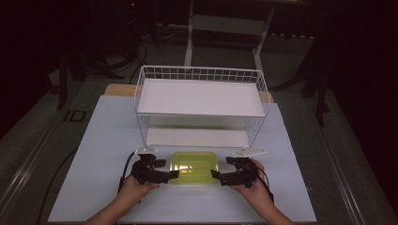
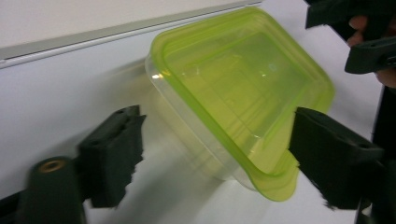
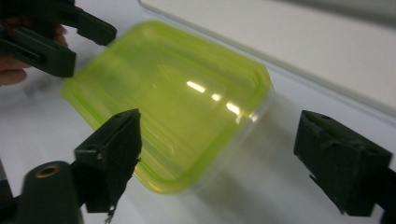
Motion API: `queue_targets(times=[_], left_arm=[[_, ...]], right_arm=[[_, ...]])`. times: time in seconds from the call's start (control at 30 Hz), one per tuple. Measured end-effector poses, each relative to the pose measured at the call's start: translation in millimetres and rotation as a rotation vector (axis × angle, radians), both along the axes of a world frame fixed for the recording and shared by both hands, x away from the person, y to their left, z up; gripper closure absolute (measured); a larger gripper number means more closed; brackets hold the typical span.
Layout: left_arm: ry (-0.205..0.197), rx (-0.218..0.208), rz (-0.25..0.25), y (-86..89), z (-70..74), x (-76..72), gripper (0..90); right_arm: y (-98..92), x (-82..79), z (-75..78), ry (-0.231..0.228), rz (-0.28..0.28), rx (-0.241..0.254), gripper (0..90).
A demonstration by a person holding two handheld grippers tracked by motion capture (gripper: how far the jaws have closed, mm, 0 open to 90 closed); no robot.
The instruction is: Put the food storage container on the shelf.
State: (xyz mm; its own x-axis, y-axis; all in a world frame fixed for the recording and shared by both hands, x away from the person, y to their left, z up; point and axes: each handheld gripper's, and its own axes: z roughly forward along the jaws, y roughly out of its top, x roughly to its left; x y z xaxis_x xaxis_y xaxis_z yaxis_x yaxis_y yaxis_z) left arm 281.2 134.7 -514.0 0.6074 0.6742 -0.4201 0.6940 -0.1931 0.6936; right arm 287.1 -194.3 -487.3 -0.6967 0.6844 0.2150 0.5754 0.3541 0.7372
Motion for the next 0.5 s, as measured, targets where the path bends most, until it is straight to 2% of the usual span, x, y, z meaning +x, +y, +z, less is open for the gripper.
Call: queue_targets(times=[0.03, 0.07, 0.13, 0.2, 0.27, 0.3, 0.37, 0.4, 0.43, 0.5], left_arm=[[0.004, -0.009, 0.000, 0.2, -0.4, 0.2, 26.4], [0.004, -0.001, 0.023, 0.2, -0.5, 0.1, 31.3], [0.013, -0.009, 0.029, 0.8, -1.3, 0.9, 42.7], [0.023, -0.011, 0.020, 0.9, -3.2, 1.0, 52.0], [0.030, -0.013, 0.018, -0.2, -4.4, 0.3, 54.2], [0.029, -0.017, 0.016, -0.7, -4.3, -0.4, 58.3], [0.012, -0.008, 0.018, -3.1, -3.1, -2.8, 62.8], [0.007, -0.001, 0.020, -3.6, -2.8, -3.6, 63.9], [0.013, -0.003, 0.027, -3.7, -2.8, -3.9, 64.1], [-0.004, 0.011, 0.029, -5.1, -1.8, -6.0, 64.7]], right_arm=[[-1.3, 0.6, -1.9, 0.007, -0.004, 0.002, 21.6], [-1.6, 1.1, -3.1, 0.013, -0.012, -0.004, 22.0], [-1.6, 2.6, -4.4, 0.024, -0.015, -0.007, 28.3], [-0.4, 2.9, -5.4, 0.035, -0.019, -0.012, 30.7], [0.6, 3.1, -6.7, 0.038, -0.015, -0.017, 32.6], [3.4, 2.9, -9.2, 0.052, -0.011, -0.042, 35.4], [5.4, 2.3, -11.7, 0.064, -0.006, -0.056, 41.3], [6.4, 1.9, -13.0, 0.070, 0.002, -0.060, 41.3], [6.3, 1.6, -12.6, 0.072, 0.003, -0.057, 45.1], [6.5, 0.4, -10.8, 0.062, 0.007, -0.064, 50.8]])
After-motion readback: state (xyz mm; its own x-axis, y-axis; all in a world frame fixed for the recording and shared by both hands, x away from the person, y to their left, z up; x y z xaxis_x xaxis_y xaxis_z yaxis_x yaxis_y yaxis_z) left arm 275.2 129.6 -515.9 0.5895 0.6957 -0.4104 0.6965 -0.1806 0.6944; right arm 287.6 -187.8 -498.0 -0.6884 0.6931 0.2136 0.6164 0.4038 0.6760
